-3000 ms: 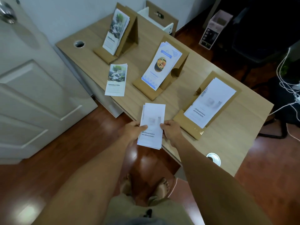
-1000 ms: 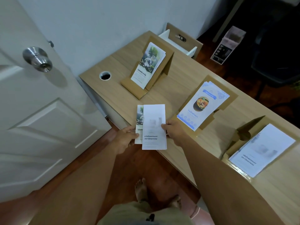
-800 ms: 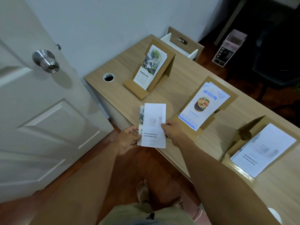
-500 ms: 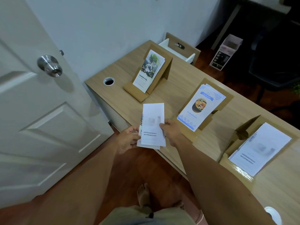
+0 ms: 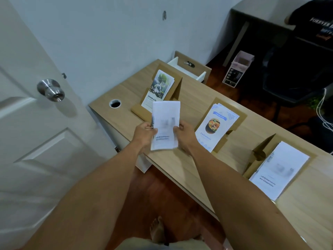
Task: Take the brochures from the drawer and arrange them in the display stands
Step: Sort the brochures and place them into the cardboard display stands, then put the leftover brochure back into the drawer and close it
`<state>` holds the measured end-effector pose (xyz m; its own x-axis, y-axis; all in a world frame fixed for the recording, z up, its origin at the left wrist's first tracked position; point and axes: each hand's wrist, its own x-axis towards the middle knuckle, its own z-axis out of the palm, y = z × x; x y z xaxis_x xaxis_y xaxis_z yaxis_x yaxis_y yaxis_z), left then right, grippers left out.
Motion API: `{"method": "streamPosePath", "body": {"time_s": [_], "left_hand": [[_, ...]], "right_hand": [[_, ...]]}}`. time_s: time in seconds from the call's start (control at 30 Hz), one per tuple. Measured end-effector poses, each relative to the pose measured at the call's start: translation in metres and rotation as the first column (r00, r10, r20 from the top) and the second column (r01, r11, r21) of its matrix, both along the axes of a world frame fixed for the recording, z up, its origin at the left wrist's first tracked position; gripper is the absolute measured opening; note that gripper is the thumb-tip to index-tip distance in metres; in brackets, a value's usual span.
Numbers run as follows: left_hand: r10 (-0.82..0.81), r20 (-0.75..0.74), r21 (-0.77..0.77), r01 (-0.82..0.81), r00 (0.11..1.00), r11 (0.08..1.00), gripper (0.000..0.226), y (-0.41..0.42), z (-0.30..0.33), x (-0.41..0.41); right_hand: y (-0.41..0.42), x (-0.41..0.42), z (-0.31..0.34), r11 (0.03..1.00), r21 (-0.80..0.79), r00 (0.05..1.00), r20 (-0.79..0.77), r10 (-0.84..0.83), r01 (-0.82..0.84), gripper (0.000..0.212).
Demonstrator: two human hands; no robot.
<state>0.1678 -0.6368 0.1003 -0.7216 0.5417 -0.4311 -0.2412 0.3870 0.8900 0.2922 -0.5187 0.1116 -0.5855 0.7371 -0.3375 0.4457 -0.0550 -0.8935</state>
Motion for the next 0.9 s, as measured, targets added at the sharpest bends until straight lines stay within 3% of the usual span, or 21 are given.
{"method": "streamPosePath", "body": {"time_s": [0.17,0.63,0.77,0.83,0.9], "left_hand": [[-0.026,-0.080,-0.016,0.025,0.996,1.000,0.028,0.008,-0.004,-0.004],[-0.131,-0.132,-0.109,0.117,0.983,0.987,0.026,0.013,-0.025,0.013],[-0.166,-0.159,-0.125,0.147,0.973,0.981,0.024,0.016,-0.013,0.008],[-0.176,-0.120,-0.116,0.162,0.977,0.980,0.019,0.018,-0.005,0.003],[-0.185,-0.069,-0.092,0.179,0.980,0.980,0.020,0.020,0.003,-0.001]], "right_hand": [[0.006,-0.005,0.006,0.994,0.107,0.999,0.052,0.008,-0.014,0.030],[-0.004,-0.008,-0.015,0.988,0.108,0.983,0.159,0.096,-0.114,0.032],[-0.003,-0.010,-0.010,0.989,0.128,0.988,0.145,0.058,-0.077,0.027],[0.000,-0.009,-0.006,0.992,0.121,0.990,0.142,0.016,-0.034,0.017],[0.002,-0.006,0.001,0.995,0.095,0.995,0.102,-0.009,0.000,0.023]]}}
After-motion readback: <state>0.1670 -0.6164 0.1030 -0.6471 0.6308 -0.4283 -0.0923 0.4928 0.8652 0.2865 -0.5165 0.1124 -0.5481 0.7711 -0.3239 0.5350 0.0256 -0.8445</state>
